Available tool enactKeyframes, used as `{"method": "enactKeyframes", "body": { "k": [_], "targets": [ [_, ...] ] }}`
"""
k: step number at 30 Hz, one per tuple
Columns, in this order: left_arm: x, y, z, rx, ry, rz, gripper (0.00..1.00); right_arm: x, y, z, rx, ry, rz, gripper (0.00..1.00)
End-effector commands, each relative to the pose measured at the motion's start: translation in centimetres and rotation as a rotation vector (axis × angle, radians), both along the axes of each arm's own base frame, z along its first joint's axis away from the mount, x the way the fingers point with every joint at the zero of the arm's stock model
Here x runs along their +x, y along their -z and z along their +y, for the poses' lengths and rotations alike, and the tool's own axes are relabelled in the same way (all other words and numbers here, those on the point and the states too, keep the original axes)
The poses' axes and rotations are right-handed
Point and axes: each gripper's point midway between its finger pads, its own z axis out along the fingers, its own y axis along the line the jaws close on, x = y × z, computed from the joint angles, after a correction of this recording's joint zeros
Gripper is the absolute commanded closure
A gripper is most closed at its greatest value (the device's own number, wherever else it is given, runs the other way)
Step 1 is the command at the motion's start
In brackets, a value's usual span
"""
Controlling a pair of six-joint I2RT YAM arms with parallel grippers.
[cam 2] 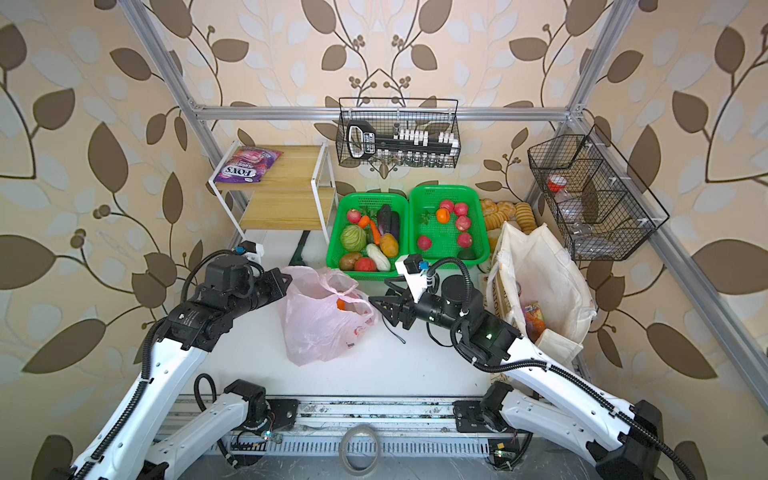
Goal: Place the mixed food into the grocery bags and tie them
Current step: 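Withdraw the right gripper from the pink bag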
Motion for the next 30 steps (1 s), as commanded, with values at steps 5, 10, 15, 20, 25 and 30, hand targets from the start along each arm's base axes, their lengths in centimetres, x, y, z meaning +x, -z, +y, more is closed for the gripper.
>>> {"method": "enactKeyframes", "body": {
  "k": [5,10,15,20,25,30],
  "targets": [
    [-0.2,-1.8,0.8,-0.008,-0.039,-0.045,1.0,-1.5,-0.6,1.6,-0.012,-0.108,-0.063,0.32],
    [-0.4,-1.9,1.0,0.001,-0.047,-0.049,1.0,-0.6,-3.2,-1.0,0.021,0.035,-0.175,0.32],
    [-0.2,-2.0,0.9,-0.003,-0.044,-0.049,1.0,-2.9,-3.4,-0.9,-0.012,-0.081,-0.202,0.34],
    [-0.2,-2.0,0.7,-0.009,-0.035,-0.051,1.0,-1.8,-1.7,-0.6,-0.071,-0.046,-0.181,0.32],
    [-0.3,-2.2,0.4,-0.017,-0.013,-0.063,1.0,-0.7,-0.9,1.1,-0.107,-0.066,-0.201,0.37],
    [-0.3,-3.2,-0.5,0.001,0.062,-0.112,0.9,0.5,-0.6,2.8,-0.106,-0.08,-0.176,0.9]
  ]
}}
